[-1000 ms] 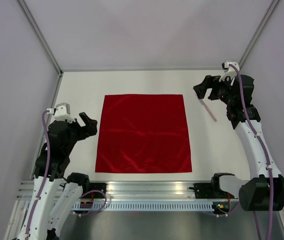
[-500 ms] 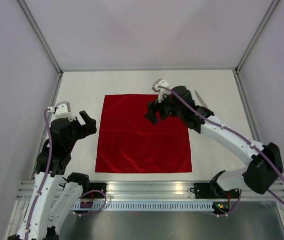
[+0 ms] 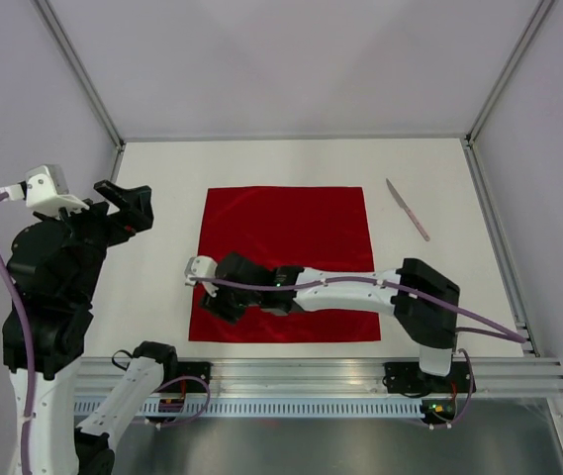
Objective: Fold the napkin, place the utensils inside, and roll it up
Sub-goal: Fold the napkin
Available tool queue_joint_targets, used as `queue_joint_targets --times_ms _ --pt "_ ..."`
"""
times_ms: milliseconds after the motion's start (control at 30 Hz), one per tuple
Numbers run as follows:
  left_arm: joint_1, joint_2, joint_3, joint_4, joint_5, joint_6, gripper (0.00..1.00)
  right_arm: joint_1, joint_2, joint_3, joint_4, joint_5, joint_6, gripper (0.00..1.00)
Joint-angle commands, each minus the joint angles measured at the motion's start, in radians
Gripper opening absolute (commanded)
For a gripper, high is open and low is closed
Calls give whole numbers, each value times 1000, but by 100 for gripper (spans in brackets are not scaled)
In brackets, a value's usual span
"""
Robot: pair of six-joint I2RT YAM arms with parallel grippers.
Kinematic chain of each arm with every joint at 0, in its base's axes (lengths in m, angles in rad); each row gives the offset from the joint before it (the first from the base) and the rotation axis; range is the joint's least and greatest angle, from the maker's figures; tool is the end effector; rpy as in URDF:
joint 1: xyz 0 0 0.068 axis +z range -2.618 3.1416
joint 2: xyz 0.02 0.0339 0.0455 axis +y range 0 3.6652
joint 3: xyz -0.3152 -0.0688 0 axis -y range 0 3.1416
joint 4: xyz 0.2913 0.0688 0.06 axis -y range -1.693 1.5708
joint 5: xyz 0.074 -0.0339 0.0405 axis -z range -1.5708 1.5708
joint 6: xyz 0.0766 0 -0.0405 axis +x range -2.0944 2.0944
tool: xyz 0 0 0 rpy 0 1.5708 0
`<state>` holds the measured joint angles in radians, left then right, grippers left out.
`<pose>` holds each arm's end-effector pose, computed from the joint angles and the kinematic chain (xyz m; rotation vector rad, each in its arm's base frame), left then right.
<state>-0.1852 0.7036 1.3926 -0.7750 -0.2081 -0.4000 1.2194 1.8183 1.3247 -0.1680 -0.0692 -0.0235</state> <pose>0.1157 -0.0056 0.5361 -0.3349 1.6279 -0.2724 0.1674 0.4721 0.2415 -1.3893 1.8724 0.7081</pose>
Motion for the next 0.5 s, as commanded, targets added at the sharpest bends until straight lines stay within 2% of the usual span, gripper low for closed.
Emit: queue_joint_targets --times_ms 0,133,467 --pt "6 39 62 -81 -1 -14 100 49 79 96 45 42 8 55" --pt "6 42 88 -101 -2 -19 100 80 163 175 55 43 17 53" --pt "6 76 105 -107 10 -34 100 106 322 257 67 52 48 50"
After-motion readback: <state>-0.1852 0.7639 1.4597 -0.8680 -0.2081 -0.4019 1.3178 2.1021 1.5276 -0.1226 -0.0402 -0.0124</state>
